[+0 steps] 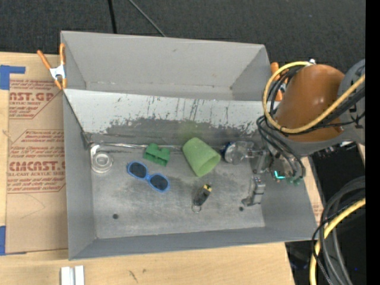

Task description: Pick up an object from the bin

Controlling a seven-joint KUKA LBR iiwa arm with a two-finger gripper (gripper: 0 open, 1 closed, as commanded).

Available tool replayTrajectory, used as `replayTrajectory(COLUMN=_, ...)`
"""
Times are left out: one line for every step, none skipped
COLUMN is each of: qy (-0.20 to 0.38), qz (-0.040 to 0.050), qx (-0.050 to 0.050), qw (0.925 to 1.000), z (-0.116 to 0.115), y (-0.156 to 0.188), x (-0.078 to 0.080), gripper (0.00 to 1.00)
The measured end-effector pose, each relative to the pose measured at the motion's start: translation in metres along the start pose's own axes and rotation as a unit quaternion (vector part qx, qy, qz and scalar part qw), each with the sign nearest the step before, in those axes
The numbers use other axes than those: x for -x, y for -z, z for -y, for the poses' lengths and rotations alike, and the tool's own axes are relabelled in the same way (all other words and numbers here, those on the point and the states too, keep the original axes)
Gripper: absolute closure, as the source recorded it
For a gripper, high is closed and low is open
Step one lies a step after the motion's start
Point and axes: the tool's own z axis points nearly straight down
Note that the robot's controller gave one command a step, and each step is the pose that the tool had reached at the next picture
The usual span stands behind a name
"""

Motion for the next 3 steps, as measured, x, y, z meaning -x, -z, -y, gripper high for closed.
replayTrajectory(qy=0.072, qz=0.0011, qx=0.0, qw=0.9974, z=-0.052, y=-0.123, x=0.018, gripper=0.0)
replayTrajectory(qy=0.071, qz=0.0036, qx=-0.001, qw=0.9975, z=-0.05, y=-0.119, x=0.02, gripper=1.0)
replayTrajectory(qy=0.079, qz=0.0083, qx=-0.001, qw=0.9969, z=-0.062, y=0.017, x=0.017, gripper=1.0)
